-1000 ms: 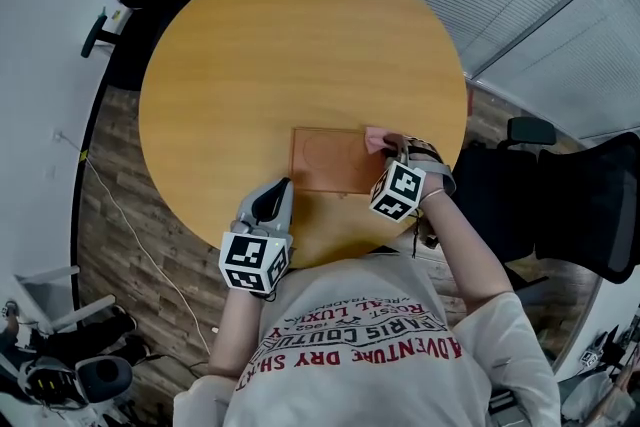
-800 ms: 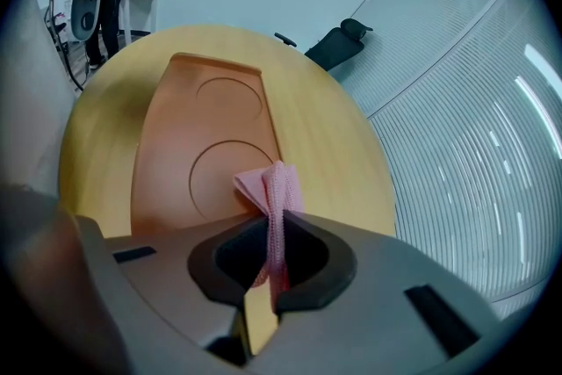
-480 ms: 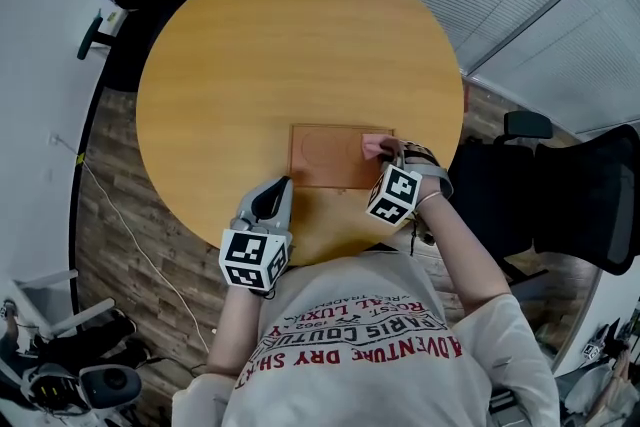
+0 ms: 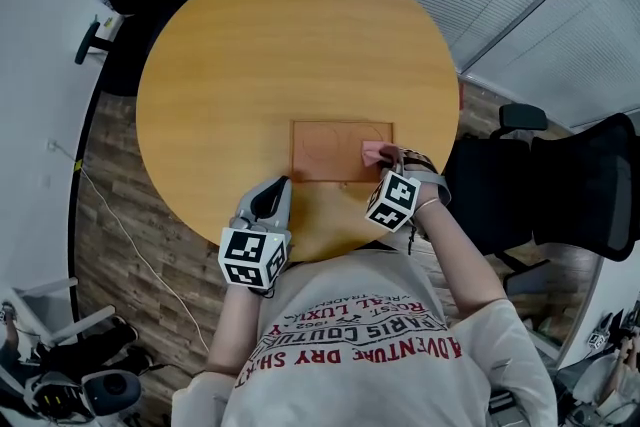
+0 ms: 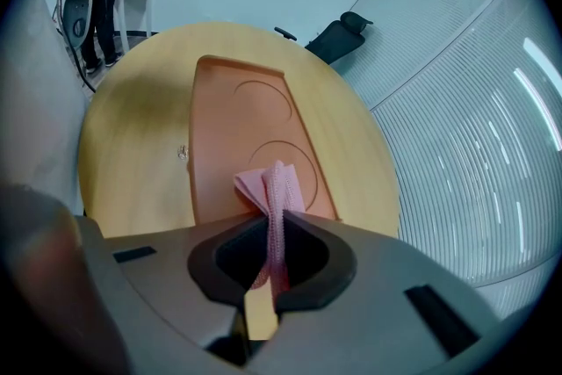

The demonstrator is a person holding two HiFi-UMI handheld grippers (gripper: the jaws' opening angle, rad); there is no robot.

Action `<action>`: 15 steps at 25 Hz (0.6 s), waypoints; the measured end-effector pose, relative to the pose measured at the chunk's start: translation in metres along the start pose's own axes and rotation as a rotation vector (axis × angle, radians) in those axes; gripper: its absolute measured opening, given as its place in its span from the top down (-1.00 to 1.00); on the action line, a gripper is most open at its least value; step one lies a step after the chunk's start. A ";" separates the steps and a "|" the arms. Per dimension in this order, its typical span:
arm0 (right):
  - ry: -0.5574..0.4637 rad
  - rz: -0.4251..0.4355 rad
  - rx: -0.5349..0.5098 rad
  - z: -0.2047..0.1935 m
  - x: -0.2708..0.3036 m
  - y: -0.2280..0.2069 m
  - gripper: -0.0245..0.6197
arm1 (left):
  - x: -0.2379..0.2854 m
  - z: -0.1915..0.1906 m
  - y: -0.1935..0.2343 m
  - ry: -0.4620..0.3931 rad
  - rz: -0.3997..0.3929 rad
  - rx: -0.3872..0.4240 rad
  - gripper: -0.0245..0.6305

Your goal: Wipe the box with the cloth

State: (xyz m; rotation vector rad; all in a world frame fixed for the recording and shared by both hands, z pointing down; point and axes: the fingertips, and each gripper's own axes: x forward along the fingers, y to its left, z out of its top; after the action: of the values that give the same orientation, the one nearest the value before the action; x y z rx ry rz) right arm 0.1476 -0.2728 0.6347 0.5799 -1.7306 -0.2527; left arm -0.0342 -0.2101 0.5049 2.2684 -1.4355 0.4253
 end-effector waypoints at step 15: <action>0.039 0.010 0.058 -0.007 -0.028 0.045 0.82 | -0.019 -0.010 -0.005 0.008 -0.070 0.021 0.90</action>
State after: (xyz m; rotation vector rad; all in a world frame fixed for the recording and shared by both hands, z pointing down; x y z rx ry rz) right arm 0.1472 -0.2189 0.6333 0.6145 -1.7072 -0.1828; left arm -0.0379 -0.1883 0.5037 2.3234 -1.3487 0.4294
